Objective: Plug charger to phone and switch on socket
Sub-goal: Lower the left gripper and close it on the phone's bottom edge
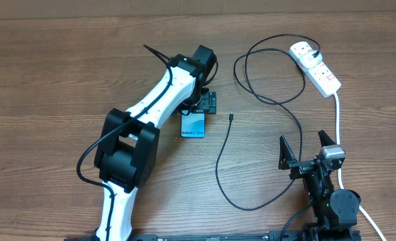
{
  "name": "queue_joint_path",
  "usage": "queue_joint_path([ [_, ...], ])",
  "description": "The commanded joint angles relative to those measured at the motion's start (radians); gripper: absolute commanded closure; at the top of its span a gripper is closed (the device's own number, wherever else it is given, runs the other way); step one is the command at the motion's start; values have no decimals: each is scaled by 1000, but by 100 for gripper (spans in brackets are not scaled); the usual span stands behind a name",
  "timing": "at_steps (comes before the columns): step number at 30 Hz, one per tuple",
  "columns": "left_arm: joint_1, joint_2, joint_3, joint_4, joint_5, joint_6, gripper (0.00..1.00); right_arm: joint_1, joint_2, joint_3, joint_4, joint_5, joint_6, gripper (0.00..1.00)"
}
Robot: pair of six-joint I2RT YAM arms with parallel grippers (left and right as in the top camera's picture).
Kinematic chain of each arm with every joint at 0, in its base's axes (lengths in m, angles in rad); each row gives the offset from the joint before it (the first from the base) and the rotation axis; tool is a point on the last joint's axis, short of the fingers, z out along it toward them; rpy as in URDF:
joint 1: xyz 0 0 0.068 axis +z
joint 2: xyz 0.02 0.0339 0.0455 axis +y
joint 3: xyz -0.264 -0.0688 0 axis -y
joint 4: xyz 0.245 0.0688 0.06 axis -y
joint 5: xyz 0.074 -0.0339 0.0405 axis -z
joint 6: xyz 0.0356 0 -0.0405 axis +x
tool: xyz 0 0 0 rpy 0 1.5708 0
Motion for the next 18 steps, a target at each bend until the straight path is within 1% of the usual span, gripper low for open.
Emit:
queue_joint_path([
  [1,11,11,-5,22,-10,21,0,4,-8,-10,4,13,-5,0],
  [5,11,11,-46,56,-10,27,0,4,-8,-10,4,13,-5,0],
  [18,11,11,-99,134,-20,31,0,4,-8,-10,4,13,-5,0],
])
